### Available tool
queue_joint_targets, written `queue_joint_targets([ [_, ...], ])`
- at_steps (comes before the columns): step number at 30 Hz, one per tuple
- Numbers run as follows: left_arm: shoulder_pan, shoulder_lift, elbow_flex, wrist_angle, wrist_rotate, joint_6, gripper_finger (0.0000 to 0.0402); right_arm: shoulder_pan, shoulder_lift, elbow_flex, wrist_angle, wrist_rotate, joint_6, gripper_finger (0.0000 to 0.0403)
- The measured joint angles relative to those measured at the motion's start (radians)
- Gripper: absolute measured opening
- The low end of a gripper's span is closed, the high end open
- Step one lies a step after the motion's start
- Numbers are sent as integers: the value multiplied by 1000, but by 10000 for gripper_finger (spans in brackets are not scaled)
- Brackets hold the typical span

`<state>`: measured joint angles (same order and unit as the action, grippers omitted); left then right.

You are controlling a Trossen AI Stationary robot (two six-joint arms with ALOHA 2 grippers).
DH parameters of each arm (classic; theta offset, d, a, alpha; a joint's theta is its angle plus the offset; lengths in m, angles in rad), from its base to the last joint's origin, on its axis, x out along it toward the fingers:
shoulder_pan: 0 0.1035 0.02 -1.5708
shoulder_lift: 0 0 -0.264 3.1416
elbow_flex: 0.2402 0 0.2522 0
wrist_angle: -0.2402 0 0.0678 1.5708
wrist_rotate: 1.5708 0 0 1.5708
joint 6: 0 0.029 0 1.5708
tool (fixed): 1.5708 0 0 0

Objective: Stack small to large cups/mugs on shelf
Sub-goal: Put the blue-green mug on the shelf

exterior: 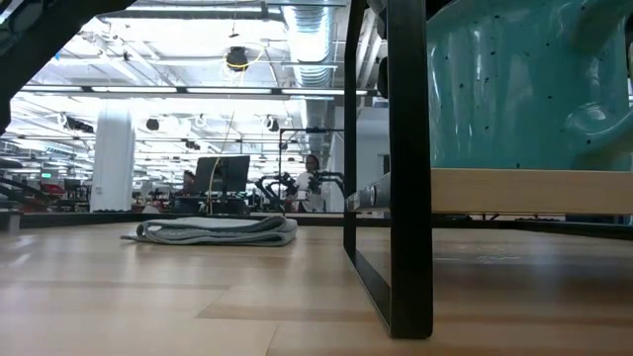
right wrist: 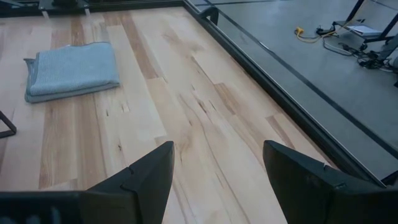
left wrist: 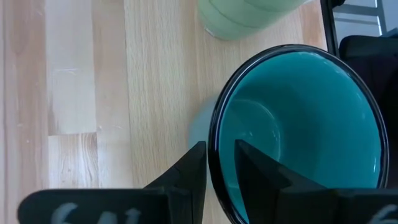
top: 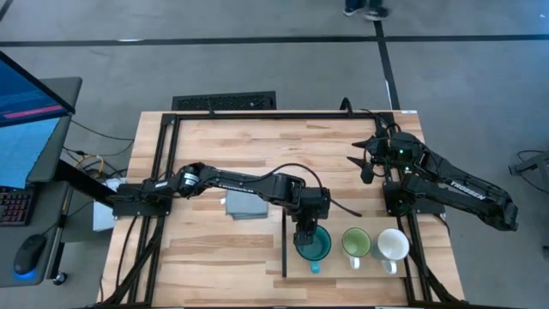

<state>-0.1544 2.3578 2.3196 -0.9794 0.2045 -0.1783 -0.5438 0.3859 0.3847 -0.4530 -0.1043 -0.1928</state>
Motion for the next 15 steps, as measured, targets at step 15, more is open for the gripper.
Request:
queue_joint_targets([
  [15, 8, 0, 0, 3, 28, -51, 73, 0, 0, 0, 0, 0, 0, 270],
])
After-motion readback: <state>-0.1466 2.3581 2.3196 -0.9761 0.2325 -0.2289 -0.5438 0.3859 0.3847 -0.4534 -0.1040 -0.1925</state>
